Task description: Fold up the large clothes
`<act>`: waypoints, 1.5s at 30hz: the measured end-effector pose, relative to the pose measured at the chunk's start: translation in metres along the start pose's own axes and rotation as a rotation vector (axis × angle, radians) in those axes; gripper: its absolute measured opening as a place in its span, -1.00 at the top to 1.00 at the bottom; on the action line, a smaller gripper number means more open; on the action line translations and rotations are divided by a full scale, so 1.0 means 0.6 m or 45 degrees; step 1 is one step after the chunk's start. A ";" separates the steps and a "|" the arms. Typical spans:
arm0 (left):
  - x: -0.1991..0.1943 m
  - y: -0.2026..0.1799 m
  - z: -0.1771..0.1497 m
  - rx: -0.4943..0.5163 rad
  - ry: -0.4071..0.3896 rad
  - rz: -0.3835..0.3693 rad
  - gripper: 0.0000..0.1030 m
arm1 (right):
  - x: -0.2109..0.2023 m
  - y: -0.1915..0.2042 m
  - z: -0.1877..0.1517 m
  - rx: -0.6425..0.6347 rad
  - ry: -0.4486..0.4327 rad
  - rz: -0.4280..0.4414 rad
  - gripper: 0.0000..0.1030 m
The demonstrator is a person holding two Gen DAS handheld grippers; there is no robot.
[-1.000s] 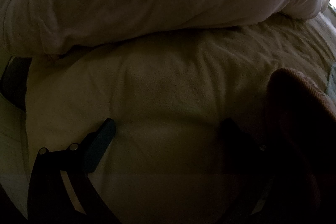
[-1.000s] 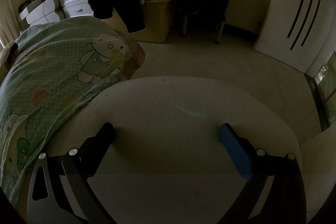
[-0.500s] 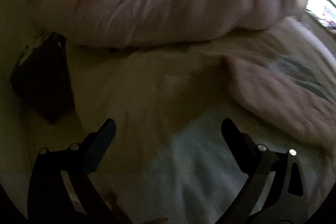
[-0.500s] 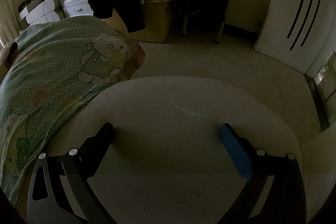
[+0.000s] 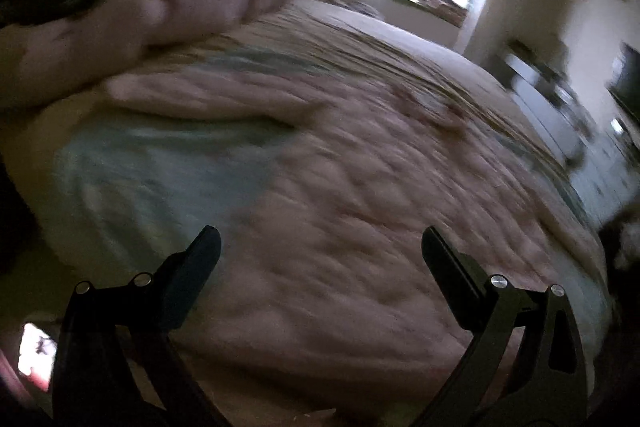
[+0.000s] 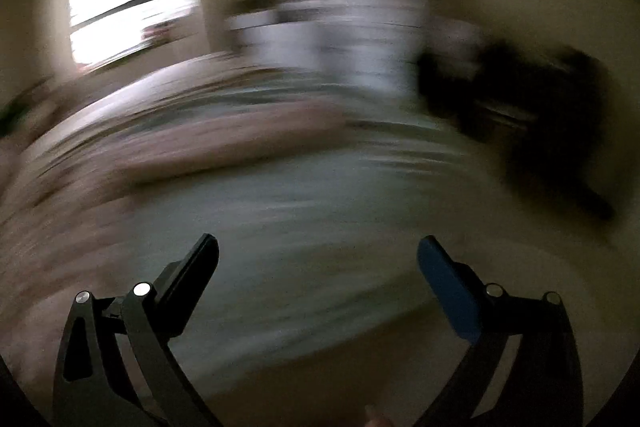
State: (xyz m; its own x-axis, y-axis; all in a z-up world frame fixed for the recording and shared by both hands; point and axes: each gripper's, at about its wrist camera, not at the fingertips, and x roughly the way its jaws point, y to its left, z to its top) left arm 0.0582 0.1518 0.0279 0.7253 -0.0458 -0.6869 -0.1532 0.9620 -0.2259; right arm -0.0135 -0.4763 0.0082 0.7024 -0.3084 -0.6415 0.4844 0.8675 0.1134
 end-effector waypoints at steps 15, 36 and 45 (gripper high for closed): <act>0.009 -0.129 -0.099 0.249 0.092 0.060 -0.83 | -0.099 0.379 -0.131 -0.475 0.286 0.629 -0.92; 0.008 -0.127 -0.102 0.240 0.089 0.043 -0.83 | -0.116 0.410 -0.143 -0.553 0.233 0.644 -0.92; 0.009 -0.126 -0.103 0.239 0.090 0.048 -0.83 | -0.116 0.413 -0.144 -0.555 0.234 0.637 -0.92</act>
State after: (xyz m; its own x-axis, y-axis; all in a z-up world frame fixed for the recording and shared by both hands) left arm 0.0323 0.0621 -0.0014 0.6716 -0.0209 -0.7406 -0.0470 0.9964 -0.0707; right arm 0.0123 -0.2063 0.0153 0.6684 0.2079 -0.7141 -0.1560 0.9780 0.1386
